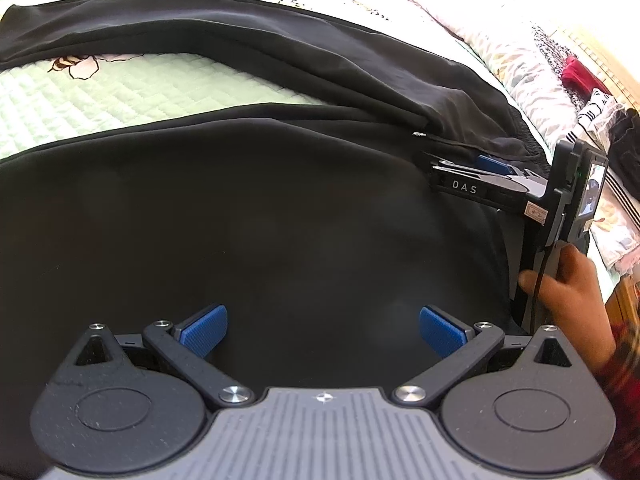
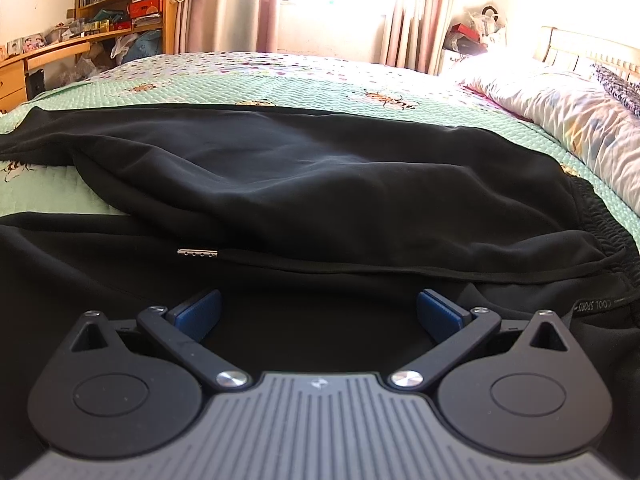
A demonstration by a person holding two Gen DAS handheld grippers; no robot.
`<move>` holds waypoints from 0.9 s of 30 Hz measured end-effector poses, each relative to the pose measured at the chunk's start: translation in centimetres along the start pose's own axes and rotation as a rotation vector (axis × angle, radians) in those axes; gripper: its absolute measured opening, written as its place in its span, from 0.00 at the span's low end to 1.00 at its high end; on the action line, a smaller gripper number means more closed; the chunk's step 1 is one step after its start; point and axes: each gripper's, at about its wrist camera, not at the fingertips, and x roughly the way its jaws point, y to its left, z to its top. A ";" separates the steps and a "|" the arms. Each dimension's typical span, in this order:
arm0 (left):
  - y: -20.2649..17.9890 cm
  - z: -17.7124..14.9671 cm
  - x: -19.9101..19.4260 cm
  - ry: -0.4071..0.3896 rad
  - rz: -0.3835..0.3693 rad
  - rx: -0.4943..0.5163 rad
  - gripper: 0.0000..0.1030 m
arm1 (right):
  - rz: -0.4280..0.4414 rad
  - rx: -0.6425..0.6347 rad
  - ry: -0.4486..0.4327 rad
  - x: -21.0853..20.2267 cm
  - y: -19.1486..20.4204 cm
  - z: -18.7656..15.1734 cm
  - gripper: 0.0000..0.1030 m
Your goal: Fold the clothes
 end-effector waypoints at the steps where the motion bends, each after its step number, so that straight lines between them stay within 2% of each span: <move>1: 0.1 0.0 0.0 -0.001 -0.004 -0.001 0.99 | -0.001 -0.001 0.000 0.0 0.0 0.0 1.00; 9: 0.8 -0.1 -0.3 -0.015 -0.038 -0.030 0.99 | 0.059 0.031 0.047 0.8 -1.1 1.0 1.00; 13: 1.2 -0.1 -0.5 -0.017 -0.055 -0.026 0.99 | 0.078 0.006 0.113 0.8 -0.7 2.2 1.00; 17: 1.9 0.0 -1.1 -0.032 -0.059 -0.036 0.99 | 0.095 0.059 0.172 0.5 -1.2 2.6 1.00; 20: 2.7 0.1 -1.6 -0.049 -0.060 -0.052 0.99 | 0.105 0.053 0.182 -0.4 -1.1 2.0 1.00; 24: 4.0 0.1 -1.8 -0.053 -0.059 -0.073 0.99 | 0.190 0.096 0.186 -2.7 -2.7 1.0 1.00; 27: 4.8 -0.1 -2.1 -0.055 -0.066 -0.077 0.99 | 0.212 0.078 0.201 -5.0 -3.2 0.2 1.00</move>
